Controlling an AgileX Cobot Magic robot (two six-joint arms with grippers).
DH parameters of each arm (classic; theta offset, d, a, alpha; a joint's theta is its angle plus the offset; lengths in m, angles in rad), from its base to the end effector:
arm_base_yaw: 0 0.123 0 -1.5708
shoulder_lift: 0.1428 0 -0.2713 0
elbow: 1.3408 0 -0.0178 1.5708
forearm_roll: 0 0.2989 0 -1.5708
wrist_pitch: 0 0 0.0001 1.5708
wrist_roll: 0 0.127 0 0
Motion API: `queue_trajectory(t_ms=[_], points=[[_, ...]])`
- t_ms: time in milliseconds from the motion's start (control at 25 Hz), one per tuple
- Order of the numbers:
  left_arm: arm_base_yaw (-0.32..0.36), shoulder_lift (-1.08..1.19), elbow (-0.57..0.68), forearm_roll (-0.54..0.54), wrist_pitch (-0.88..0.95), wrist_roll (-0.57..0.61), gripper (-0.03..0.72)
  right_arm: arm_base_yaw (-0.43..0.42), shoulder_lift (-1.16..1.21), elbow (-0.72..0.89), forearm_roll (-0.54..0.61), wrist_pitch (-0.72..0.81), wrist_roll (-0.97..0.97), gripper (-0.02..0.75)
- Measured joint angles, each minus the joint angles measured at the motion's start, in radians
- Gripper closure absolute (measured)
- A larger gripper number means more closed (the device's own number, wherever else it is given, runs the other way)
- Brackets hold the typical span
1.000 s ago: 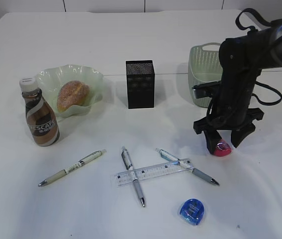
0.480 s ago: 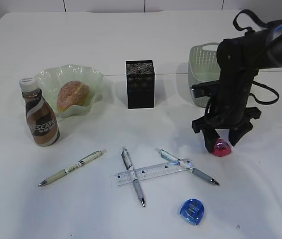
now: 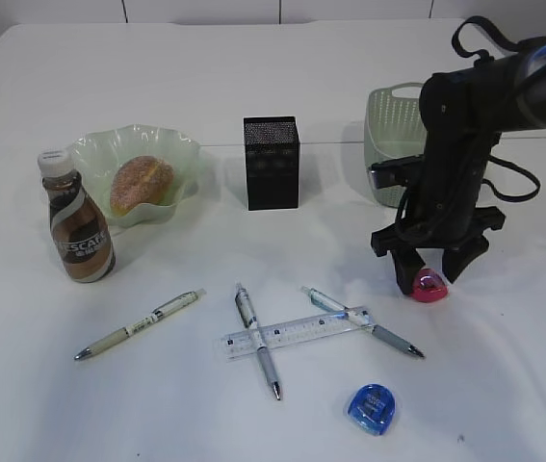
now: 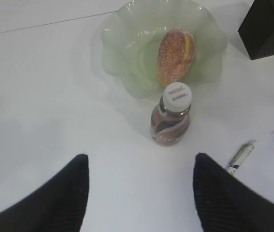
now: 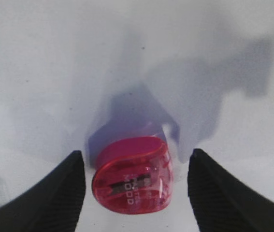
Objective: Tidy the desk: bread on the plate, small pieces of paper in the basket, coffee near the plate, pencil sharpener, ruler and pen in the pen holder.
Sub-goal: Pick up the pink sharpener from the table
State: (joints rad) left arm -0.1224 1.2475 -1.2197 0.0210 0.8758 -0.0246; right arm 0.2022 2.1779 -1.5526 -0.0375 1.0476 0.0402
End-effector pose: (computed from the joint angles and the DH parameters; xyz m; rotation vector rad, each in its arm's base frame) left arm 0.3333 -0.0389 0.3328 0.1251 2.3841 -0.0439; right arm 0.4404 0.0861 0.0567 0.2829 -3.1175 0.0531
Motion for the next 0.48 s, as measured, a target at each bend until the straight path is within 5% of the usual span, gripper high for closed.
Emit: queue_trajectory(t_ms=[480], points=[[0.000,0.000,0.000,0.002,0.000,0.000,0.214,0.000,0.000,0.000,0.006,0.019,-0.004,0.223]])
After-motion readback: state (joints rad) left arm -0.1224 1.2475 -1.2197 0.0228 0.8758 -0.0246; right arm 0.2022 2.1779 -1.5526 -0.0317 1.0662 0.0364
